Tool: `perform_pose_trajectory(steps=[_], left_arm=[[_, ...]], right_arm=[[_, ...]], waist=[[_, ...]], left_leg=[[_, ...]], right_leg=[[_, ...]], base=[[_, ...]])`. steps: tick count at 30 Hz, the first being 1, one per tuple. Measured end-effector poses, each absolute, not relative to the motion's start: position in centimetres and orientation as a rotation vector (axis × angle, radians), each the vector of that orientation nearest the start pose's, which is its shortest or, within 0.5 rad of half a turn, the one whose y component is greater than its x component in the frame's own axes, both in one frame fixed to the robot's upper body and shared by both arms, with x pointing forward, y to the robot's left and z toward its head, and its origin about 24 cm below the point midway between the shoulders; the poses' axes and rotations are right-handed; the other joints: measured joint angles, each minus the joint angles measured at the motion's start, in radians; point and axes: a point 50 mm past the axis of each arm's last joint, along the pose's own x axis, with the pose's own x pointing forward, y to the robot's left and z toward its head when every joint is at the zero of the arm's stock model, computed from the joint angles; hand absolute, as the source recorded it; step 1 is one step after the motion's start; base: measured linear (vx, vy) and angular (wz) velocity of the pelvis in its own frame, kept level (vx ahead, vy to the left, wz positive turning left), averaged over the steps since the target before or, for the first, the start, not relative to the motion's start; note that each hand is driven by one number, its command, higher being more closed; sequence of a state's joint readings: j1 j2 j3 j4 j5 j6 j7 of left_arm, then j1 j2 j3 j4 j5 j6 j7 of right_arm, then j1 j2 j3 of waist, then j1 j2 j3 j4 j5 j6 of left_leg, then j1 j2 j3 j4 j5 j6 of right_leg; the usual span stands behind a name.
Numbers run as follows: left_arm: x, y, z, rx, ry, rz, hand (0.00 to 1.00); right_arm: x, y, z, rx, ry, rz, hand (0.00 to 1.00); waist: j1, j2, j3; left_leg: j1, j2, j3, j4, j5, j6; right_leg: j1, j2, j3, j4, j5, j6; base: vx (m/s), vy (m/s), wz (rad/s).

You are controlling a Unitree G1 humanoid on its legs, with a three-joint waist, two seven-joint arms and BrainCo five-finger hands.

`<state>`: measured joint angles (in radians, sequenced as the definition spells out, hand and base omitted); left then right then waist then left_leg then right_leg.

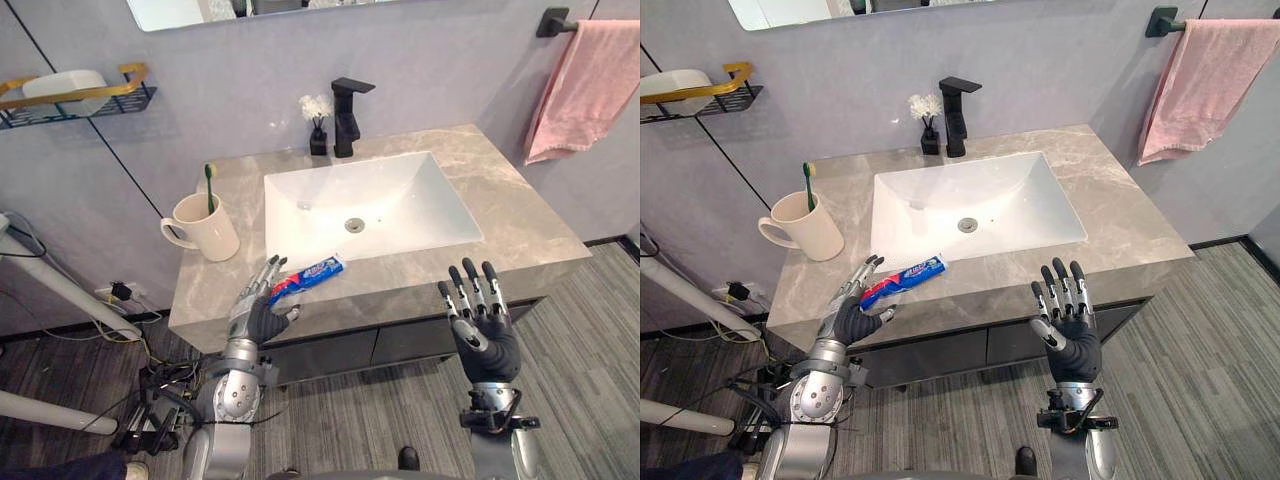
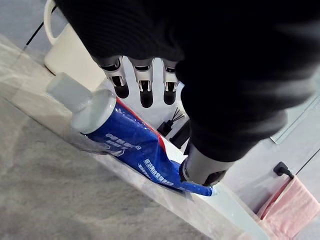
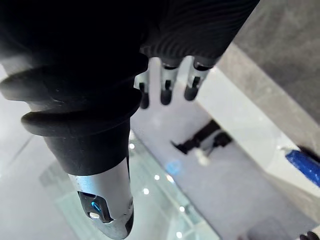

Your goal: Organize washtable

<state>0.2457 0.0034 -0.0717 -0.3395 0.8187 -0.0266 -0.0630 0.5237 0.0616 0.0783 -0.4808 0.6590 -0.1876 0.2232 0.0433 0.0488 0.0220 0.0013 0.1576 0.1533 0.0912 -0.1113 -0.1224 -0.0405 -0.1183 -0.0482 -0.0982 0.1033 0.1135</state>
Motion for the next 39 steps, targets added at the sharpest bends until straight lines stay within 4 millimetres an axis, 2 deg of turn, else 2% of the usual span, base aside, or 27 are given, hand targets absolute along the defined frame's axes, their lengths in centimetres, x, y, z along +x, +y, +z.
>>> perform_pose_trajectory(steps=[3, 13, 14, 16, 27, 28, 29, 33, 39], left_arm=[[21.3, 14.0, 5.9, 0.877, -0.079, -0.045, 0.0], [21.5, 13.6, 5.0, 0.97, -0.06, -0.077, 0.0], [21.6, 13.6, 5.0, 0.978, -0.06, -0.08, 1.0], [22.0, 13.4, 4.7, 1.009, -0.061, -0.094, 1.0], [24.6, 13.3, 6.4, 1.115, -0.199, -0.042, 1.0], [24.7, 13.3, 6.5, 1.122, -0.212, -0.038, 1.0], [24.8, 13.4, 6.6, 1.142, -0.235, -0.032, 1.0], [25.0, 13.7, 7.3, 1.178, -0.305, -0.015, 1.0], [25.2, 14.1, 7.9, 1.224, -0.371, 0.026, 1.0]], right_arm=[[15.2, -15.7, 7.4, 0.677, -0.27, 0.045, 0.0], [15.2, -15.7, 7.5, 0.696, -0.278, 0.041, 0.0], [15.2, -15.8, 7.5, 0.697, -0.279, 0.041, 0.0], [15.2, -15.8, 7.5, 0.715, -0.282, 0.039, 0.0], [15.5, -15.9, 8.0, 0.712, -0.31, 0.064, 0.0], [15.5, -15.9, 8.1, 0.711, -0.312, 0.065, 0.0], [15.5, -16.0, 8.2, 0.707, -0.319, 0.07, 0.0], [15.9, -16.2, 8.7, 0.721, -0.366, 0.076, 0.0], [15.9, -16.3, 9.1, 0.712, -0.398, 0.075, 0.0]], waist=[[0.0, 0.0, 0.001], [0.0, -0.007, 0.008], [0.0, -0.007, 0.009], [0.0, -0.006, 0.014], [0.0, -0.007, 0.043], [0.001, -0.002, 0.045], [0.0, -0.011, 0.057], [0.0, -0.007, 0.077], [-0.001, -0.017, 0.106]], left_leg=[[-0.001, 0.0, 0.001, 0.0, 0.0, 0.0], [-0.006, 0.0, 0.014, -0.002, 0.0, 0.0], [-0.006, 0.0, 0.015, -0.002, 0.0, 0.0], [-0.006, 0.0, 0.016, -0.002, 0.0, 0.0], [-0.024, 0.001, 0.024, -0.001, -0.001, -0.001], [-0.024, 0.001, 0.024, -0.001, -0.001, -0.001], [-0.027, 0.001, 0.025, -0.001, -0.001, -0.001], [-0.037, 0.001, 0.025, 0.004, -0.001, -0.001], [-0.051, 0.001, 0.021, 0.014, -0.003, 0.001]], right_leg=[[-0.004, 0.0, 0.0, 0.0, 0.0, 0.0], [-0.015, 0.001, 0.013, 0.0, 0.0, 0.0], [-0.015, 0.001, 0.013, 0.0, 0.0, 0.0], [-0.016, 0.001, 0.013, 0.0, 0.0, 0.0], [-0.046, 0.001, 0.027, 0.001, 0.002, -0.001], [-0.048, 0.002, 0.028, 0.001, 0.002, -0.002], [-0.051, 0.002, 0.029, 0.002, 0.002, -0.002], [-0.06, 0.003, 0.033, 0.014, 0.002, -0.002], [-0.073, 0.002, 0.034, 0.025, 0.002, -0.002]], base=[[0.0, 0.0, 0.0], [0.0, -0.005, -0.04], [0.0, 0.0, 0.0], [0.0, 0.0, 0.0], [-0.01, -0.004, -0.02], [0.0, -0.011, -0.03], [0.01, -0.011, -0.04], [0.0, -0.003, -0.01], [-0.01, -0.001, 0.0]])
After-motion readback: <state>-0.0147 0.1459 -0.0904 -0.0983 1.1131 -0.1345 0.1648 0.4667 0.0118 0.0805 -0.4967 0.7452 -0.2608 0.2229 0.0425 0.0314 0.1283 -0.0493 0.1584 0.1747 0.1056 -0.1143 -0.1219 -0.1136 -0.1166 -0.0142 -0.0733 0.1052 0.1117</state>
